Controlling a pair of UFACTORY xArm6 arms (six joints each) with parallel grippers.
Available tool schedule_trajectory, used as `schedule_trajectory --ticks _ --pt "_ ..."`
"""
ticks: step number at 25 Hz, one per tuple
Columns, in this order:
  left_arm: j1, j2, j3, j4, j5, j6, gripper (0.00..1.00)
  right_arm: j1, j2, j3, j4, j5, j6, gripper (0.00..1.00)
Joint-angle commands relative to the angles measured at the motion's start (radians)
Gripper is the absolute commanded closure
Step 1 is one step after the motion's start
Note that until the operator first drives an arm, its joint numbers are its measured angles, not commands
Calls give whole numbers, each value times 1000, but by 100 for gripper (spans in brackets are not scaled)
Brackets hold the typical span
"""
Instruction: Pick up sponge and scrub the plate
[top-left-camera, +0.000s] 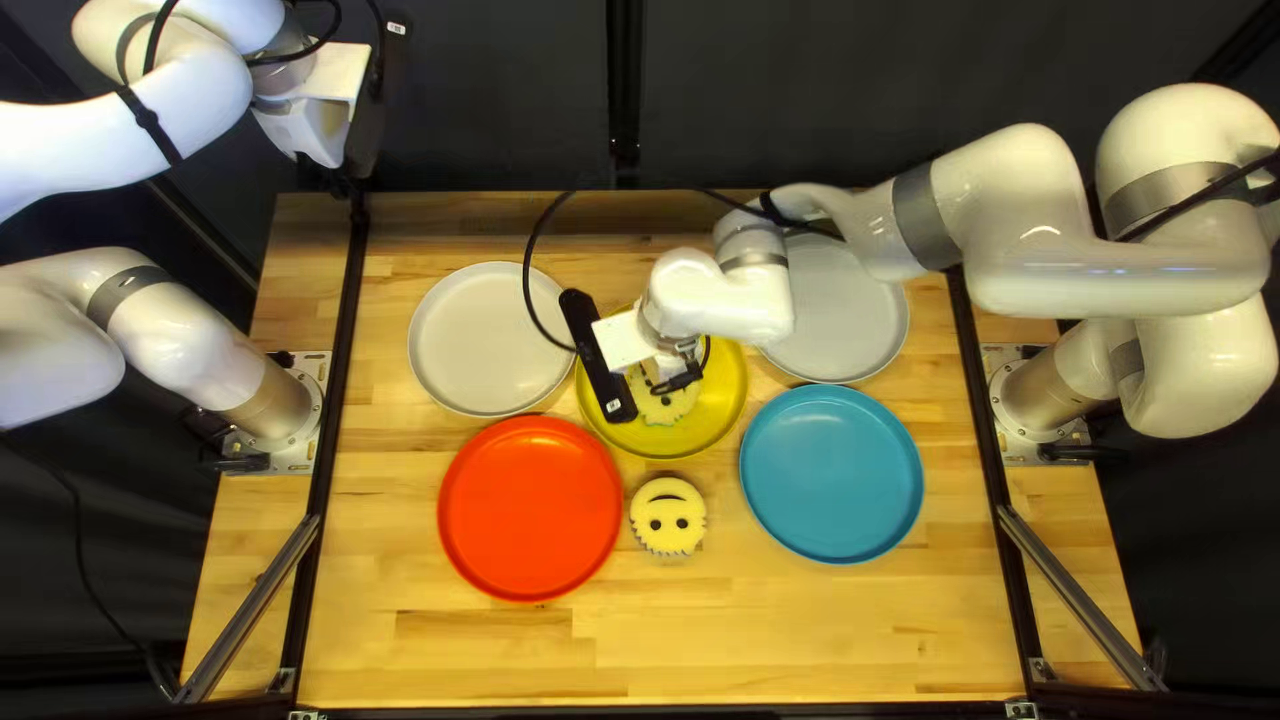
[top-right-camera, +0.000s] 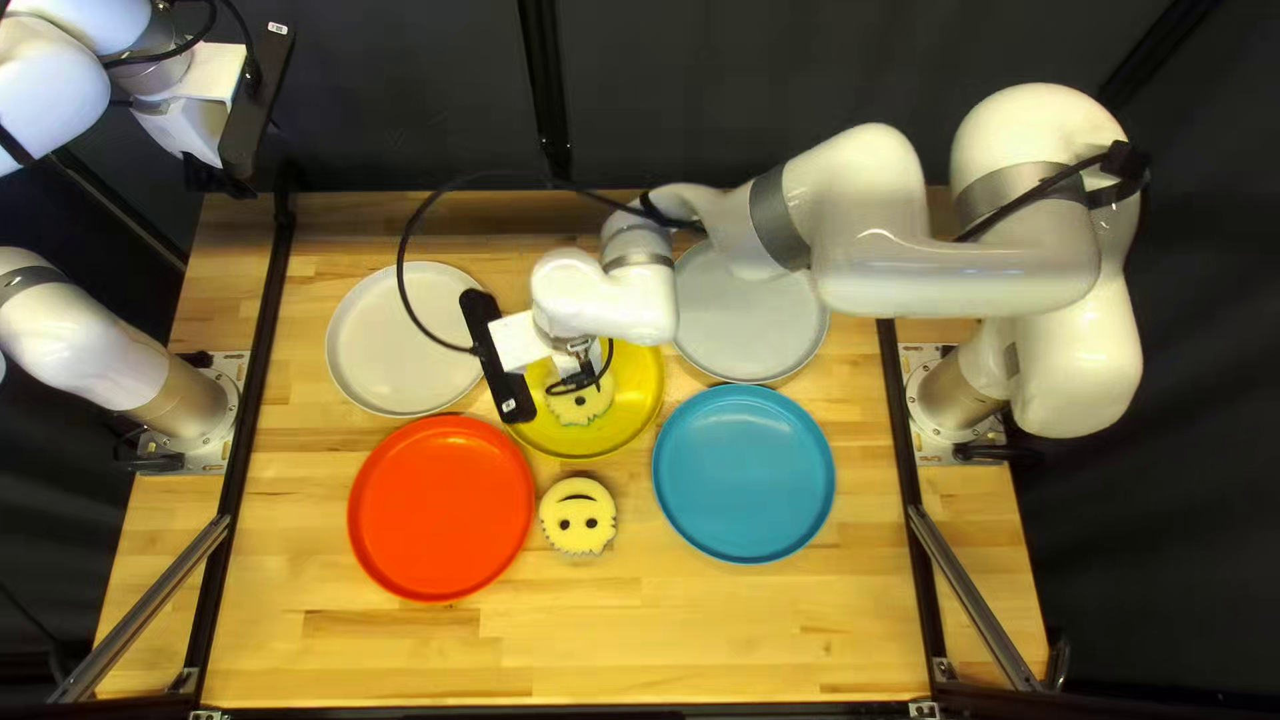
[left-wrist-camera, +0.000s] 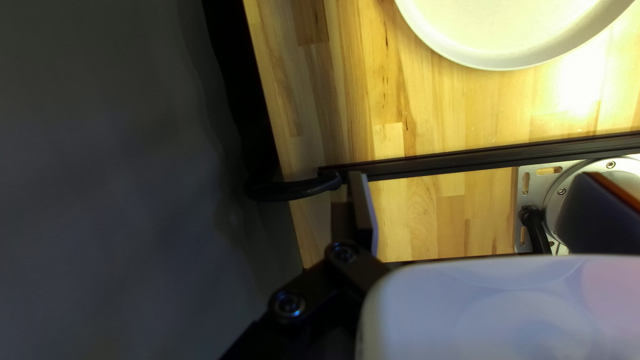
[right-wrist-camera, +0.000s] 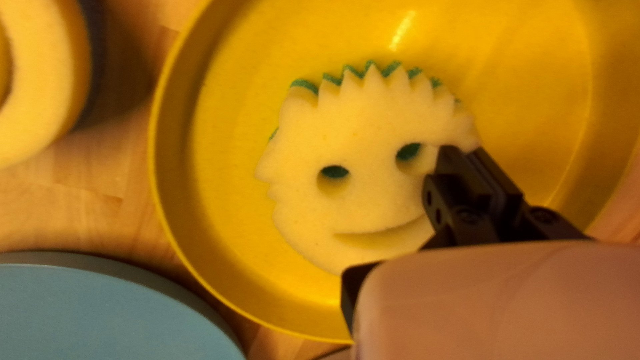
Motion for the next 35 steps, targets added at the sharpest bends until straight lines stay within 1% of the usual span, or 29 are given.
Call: schedule_trajectory --ticks 1,4,8,11,15,18,20,22,26,30,35 --pt "0 0 0 0 0 0 0 -60 16 -21 38 8 -72 100" --pt "0 0 0 0 0 0 0 -85 14 -15 56 7 -100 100" --pt "0 0 0 0 0 0 0 -74 -10 23 63 -8 -90 100" --pt "0 0 0 0 0 0 0 -40 -34 55 56 -21 -57 100" --pt "0 0 0 0 0 0 0 31 -74 117 31 -55 15 100" --pt "0 0 0 0 0 0 0 74 -87 145 12 -78 58 100" --pt "0 0 0 0 0 0 0 97 -94 163 -1 -92 80 100" --pt "0 0 0 0 0 0 0 103 -100 175 -9 -102 85 100" --pt "0 0 0 0 0 0 0 60 -101 184 4 -114 31 100" --pt "0 0 0 0 0 0 0 -22 -89 177 68 -122 -90 100" --pt "0 0 0 0 0 0 0 -82 -83 158 110 -108 -175 100"
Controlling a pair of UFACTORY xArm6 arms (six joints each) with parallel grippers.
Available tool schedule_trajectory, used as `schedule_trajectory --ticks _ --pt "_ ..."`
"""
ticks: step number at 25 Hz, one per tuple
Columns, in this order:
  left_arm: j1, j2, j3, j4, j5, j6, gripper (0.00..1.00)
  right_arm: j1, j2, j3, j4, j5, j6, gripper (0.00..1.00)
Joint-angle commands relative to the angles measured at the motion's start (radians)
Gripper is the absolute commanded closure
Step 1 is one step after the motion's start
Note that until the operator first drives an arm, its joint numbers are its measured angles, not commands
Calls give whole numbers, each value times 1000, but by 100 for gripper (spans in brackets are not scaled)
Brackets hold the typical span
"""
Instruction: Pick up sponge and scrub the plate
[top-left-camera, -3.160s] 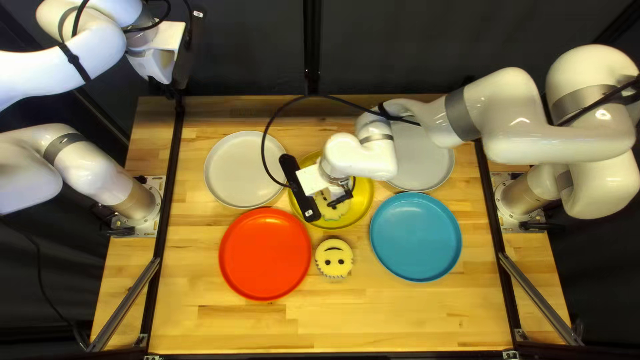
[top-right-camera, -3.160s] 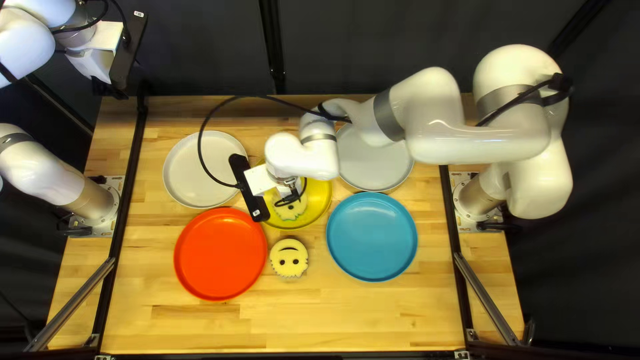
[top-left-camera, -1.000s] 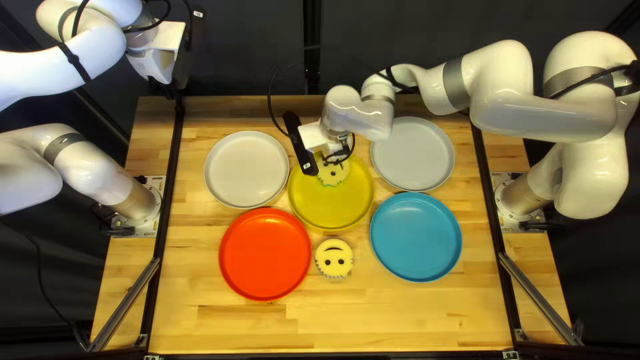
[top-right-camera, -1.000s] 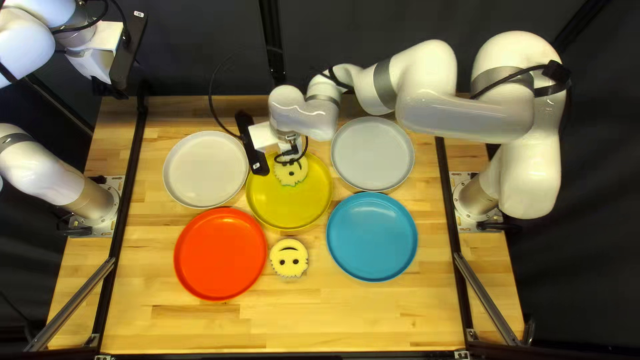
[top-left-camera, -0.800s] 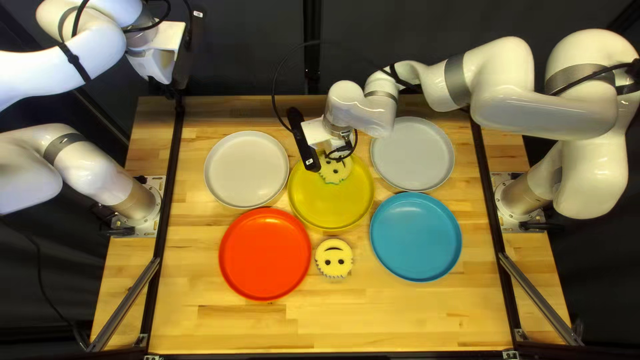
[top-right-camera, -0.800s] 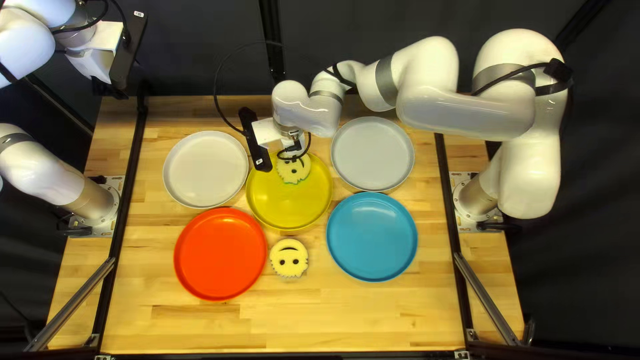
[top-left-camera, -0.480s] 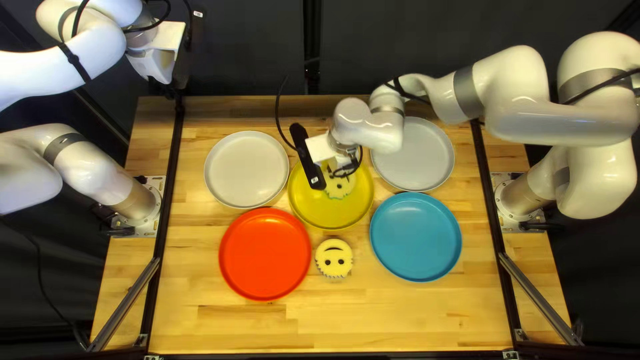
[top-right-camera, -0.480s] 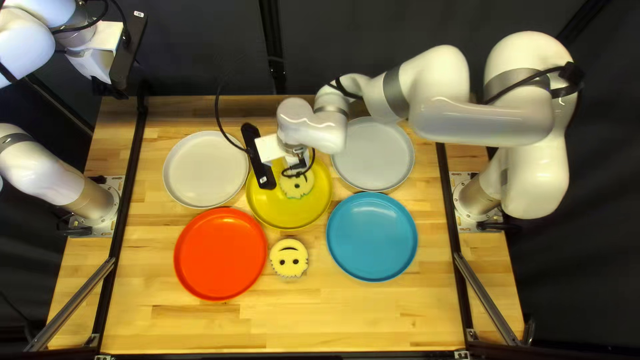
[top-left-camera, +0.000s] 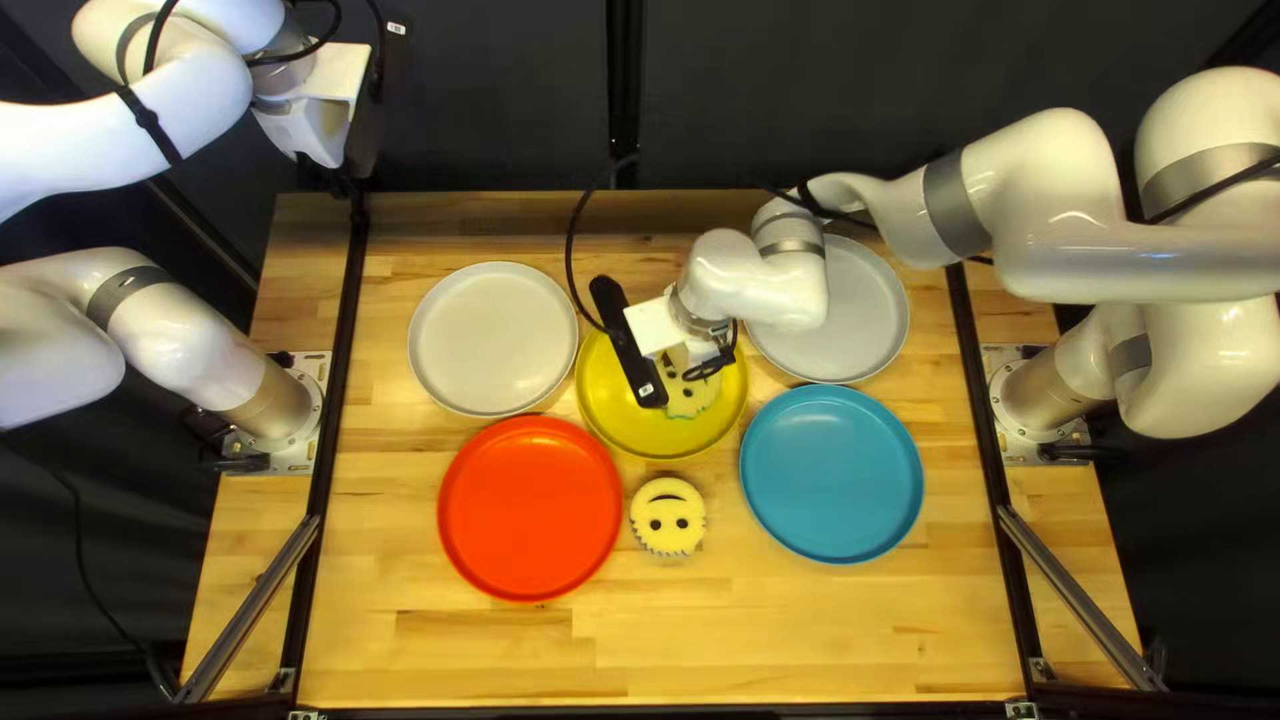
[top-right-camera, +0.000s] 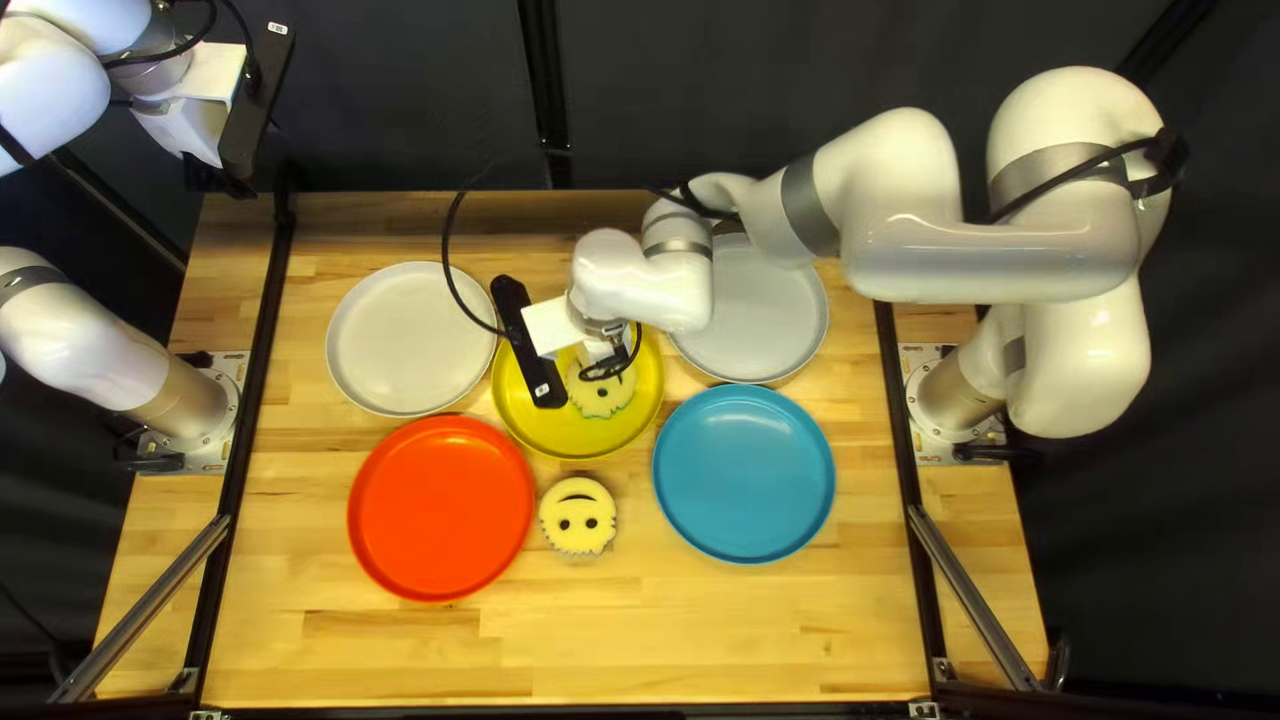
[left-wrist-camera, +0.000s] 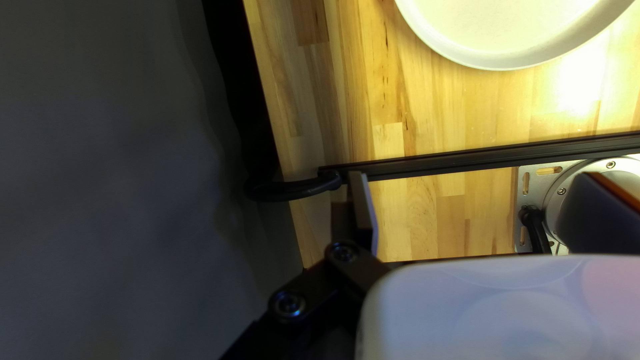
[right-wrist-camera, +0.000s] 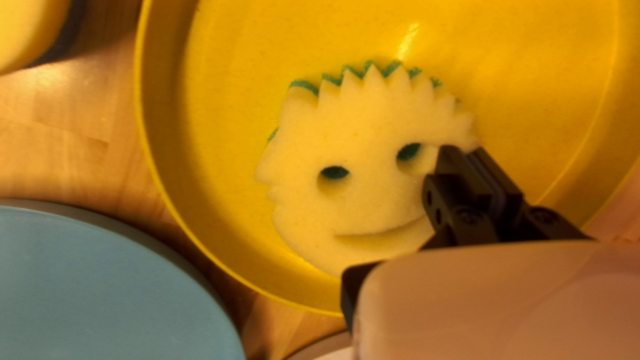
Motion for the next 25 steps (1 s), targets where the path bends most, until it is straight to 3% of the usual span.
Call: schedule_trajectory --ticks 1,14,22,25 --pt "0 0 0 0 0 0 0 -38 0 -10 31 10 -57 100" --pt "0 0 0 0 0 0 0 63 -102 129 -15 -38 60 100" --pt "0 0 0 0 0 0 0 157 -16 41 -89 -21 193 100" --pt "0 0 0 0 0 0 0 156 -14 23 -104 -3 195 100"
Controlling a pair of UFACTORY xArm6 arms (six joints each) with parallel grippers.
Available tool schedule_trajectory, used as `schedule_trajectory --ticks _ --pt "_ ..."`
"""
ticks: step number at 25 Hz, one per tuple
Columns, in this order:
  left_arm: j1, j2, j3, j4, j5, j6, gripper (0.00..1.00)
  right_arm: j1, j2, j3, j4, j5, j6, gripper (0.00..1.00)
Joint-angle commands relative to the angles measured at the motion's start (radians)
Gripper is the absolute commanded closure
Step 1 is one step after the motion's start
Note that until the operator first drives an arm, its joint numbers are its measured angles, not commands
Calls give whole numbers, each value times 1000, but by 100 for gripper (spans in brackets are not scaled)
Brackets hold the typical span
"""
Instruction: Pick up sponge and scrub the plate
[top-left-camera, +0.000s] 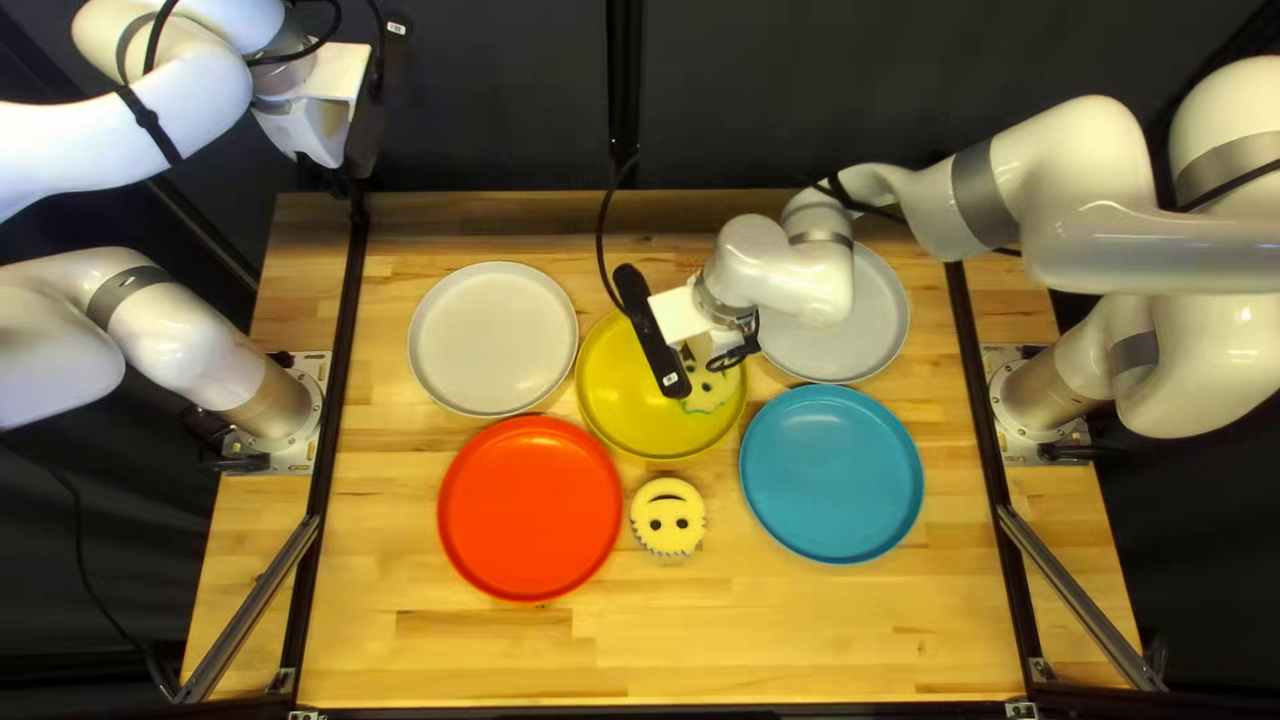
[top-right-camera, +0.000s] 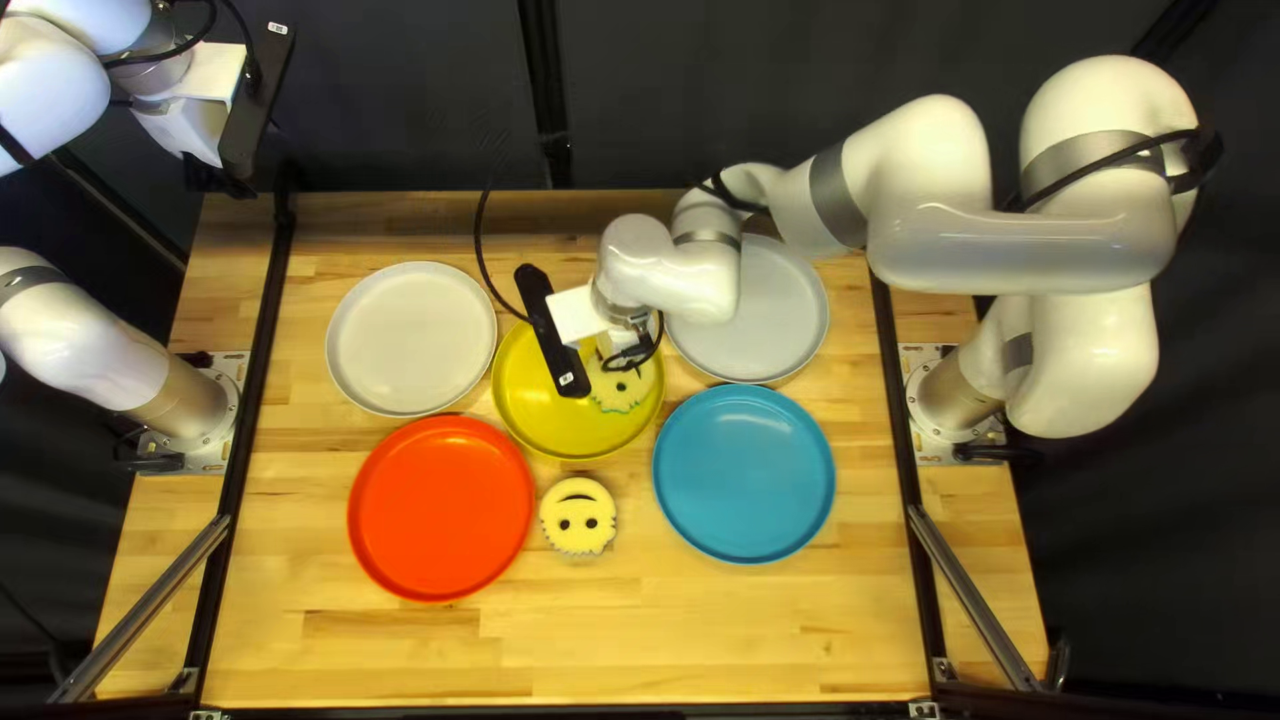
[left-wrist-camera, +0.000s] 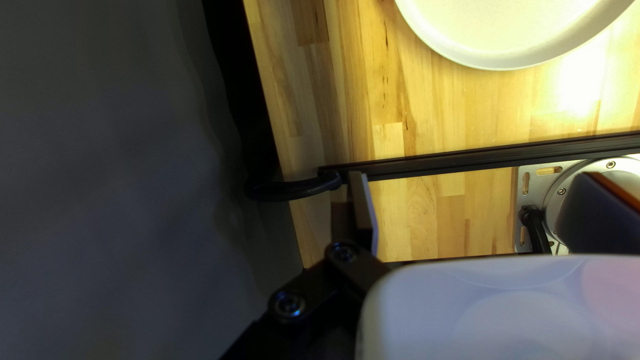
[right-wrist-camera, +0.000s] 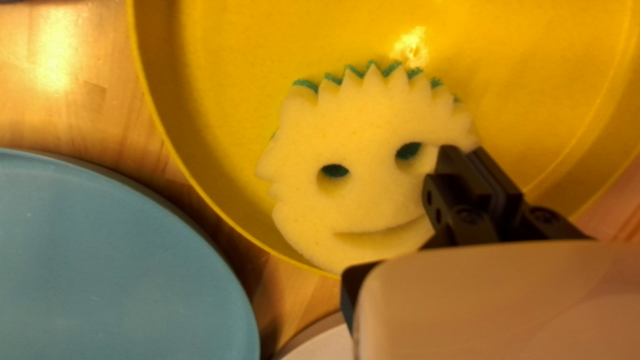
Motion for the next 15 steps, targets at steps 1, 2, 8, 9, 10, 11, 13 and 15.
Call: schedule_trajectory --ticks 1,2,8,9,10,11,13,15 --pt "0 0 0 0 0 0 0 -6 8 -26 -17 23 0 100" --pt "0 0 0 0 0 0 0 -27 11 -34 -14 31 -20 100" --pt "0 0 0 0 0 0 0 -152 72 -128 41 83 -156 100" --pt "0 0 0 0 0 0 0 -165 83 -145 48 92 -171 100" --pt "0 0 0 0 0 0 0 -183 99 -171 60 108 -191 100" --pt "0 0 0 0 0 0 0 -192 108 -184 66 115 -201 100" --pt "0 0 0 0 0 0 0 -205 133 -229 82 141 -223 100" --pt "0 0 0 0 0 0 0 -205 152 -259 89 155 -228 100"
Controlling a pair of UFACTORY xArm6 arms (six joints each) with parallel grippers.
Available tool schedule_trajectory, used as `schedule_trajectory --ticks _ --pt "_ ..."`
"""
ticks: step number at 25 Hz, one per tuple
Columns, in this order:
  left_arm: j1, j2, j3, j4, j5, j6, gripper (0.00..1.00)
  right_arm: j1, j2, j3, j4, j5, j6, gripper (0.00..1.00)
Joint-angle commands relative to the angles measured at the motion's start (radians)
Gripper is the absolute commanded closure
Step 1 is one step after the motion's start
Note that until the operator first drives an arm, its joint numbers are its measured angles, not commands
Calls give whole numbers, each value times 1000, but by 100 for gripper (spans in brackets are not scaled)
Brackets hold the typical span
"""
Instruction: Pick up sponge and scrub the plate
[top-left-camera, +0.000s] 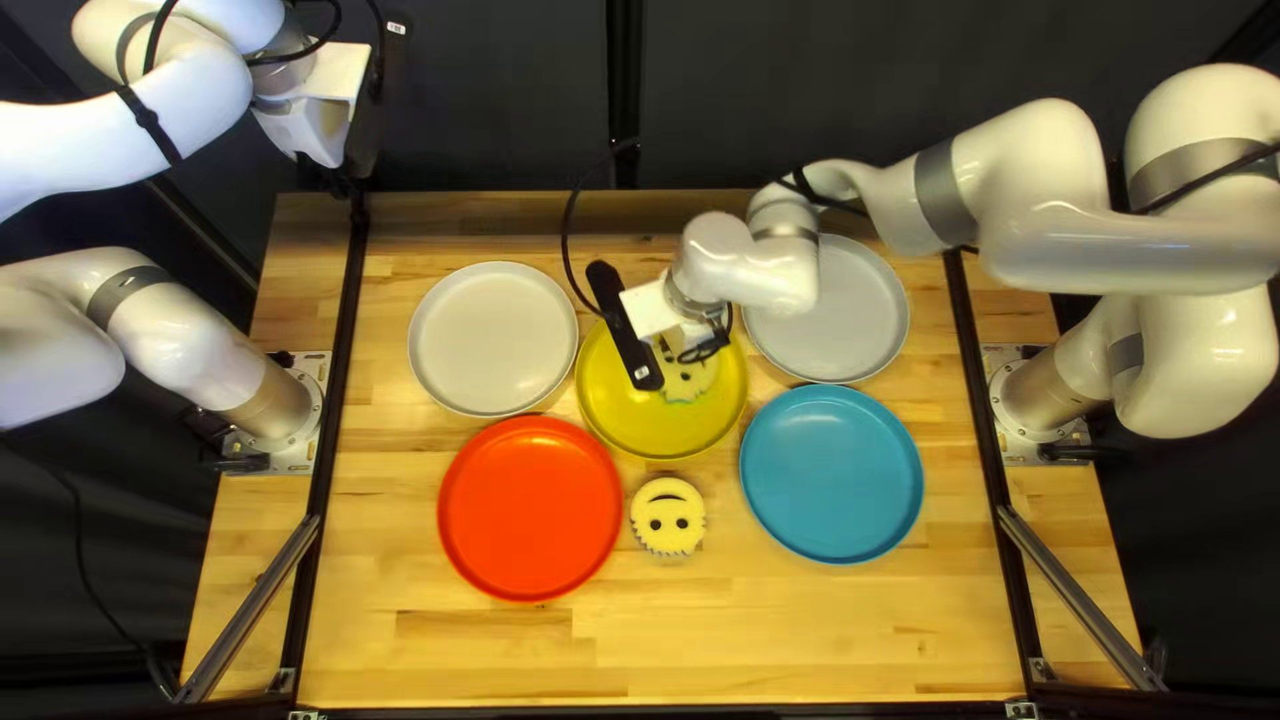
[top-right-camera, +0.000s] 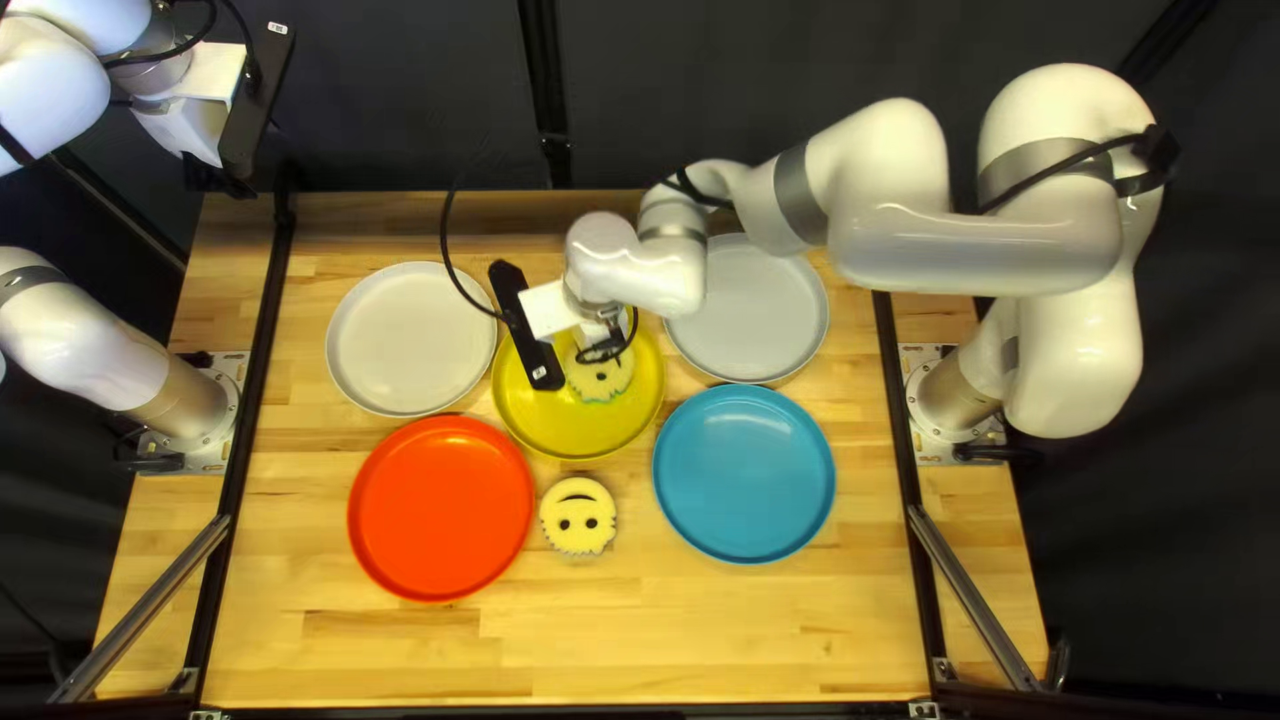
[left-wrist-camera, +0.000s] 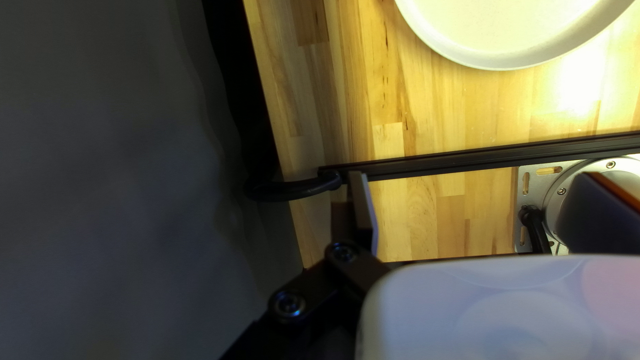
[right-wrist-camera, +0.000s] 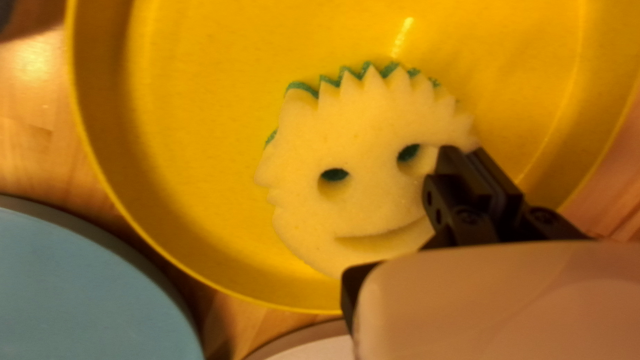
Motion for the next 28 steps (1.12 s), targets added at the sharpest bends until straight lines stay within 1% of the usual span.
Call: schedule_trajectory --ticks 1,2,4,7,9,13,17,19,21,22,25,28 --pt "0 0 0 0 0 0 0 -7 42 -63 20 34 -22 100" --pt "0 0 0 0 0 0 0 3 51 -73 21 35 -17 100" --pt "0 0 0 0 0 0 0 21 47 -66 20 29 -5 100" --pt "0 0 0 0 0 0 0 78 -2 -5 -2 6 52 100" --pt "0 0 0 0 0 0 0 106 -21 17 -17 -3 83 100" --pt "0 0 0 0 0 0 0 193 -67 85 -72 -35 185 100" --pt "0 0 0 0 0 0 0 219 -94 137 -99 -65 219 100" --pt "0 0 0 0 0 0 0 220 -105 157 -102 -73 218 100" --pt "0 0 0 0 0 0 0 196 -114 177 -90 -85 183 100" --pt "0 0 0 0 0 0 0 164 -111 178 -71 -92 140 100" --pt "0 0 0 0 0 0 0 93 -92 156 -14 -90 40 100" --pt "0 0 0 0 0 0 0 44 -67 116 25 -77 -23 100"
